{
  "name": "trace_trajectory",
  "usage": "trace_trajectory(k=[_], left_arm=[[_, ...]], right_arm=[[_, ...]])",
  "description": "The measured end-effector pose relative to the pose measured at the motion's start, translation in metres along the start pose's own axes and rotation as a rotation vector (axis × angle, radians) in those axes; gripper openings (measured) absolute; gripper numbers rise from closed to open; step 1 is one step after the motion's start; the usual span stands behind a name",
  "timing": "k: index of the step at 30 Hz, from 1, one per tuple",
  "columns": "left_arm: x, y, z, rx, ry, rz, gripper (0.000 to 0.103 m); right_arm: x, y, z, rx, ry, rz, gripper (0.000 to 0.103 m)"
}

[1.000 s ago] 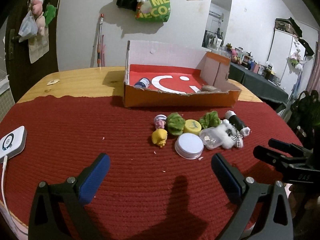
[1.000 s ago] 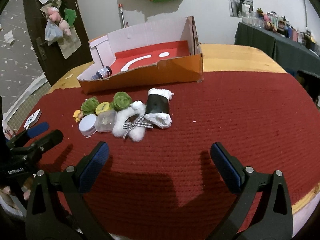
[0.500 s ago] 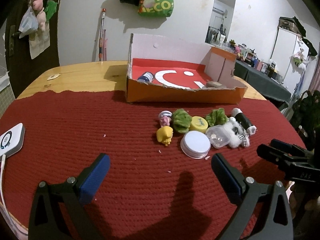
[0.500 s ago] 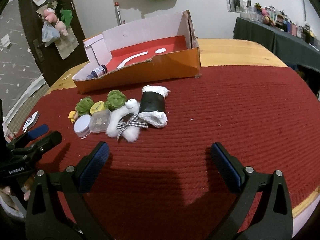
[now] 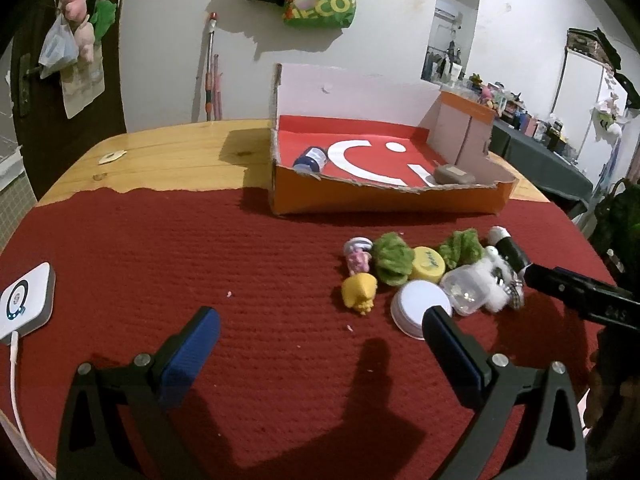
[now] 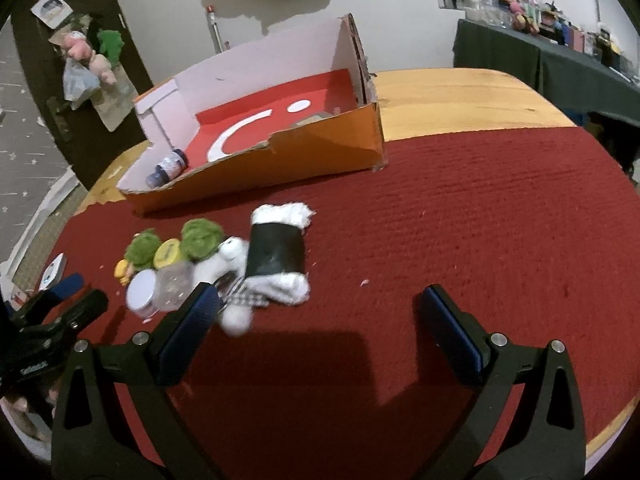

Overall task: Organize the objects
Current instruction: 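Withdraw both tools from the box back over the remaining items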

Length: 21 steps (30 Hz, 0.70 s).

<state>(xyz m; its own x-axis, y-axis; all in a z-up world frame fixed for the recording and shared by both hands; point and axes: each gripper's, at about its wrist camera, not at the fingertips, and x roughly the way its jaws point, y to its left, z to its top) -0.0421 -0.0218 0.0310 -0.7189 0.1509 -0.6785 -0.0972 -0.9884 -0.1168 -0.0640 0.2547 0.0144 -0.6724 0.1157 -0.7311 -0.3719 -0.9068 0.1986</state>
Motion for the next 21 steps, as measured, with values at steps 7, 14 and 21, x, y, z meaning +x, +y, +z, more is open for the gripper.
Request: trace_trajectory(k=[7, 14, 21], left_arm=[[0.006, 0.006, 0.004, 0.001, 0.023, -0.007, 0.103], [0.010, 0.006, 0.007, 0.036, 0.036, 0.007, 0.103], [0.015, 0.000, 0.011, 0.096, 0.047, 0.024, 0.103]], right_arm=[[0.006, -0.007, 0.007, -0.022, 0.025, -0.066, 0.103], [0.001, -0.029, 0.012, -0.035, 0.020, -0.152, 0.103], [0.001, -0.024, 0.017, -0.115, 0.035, -0.107, 0.103]])
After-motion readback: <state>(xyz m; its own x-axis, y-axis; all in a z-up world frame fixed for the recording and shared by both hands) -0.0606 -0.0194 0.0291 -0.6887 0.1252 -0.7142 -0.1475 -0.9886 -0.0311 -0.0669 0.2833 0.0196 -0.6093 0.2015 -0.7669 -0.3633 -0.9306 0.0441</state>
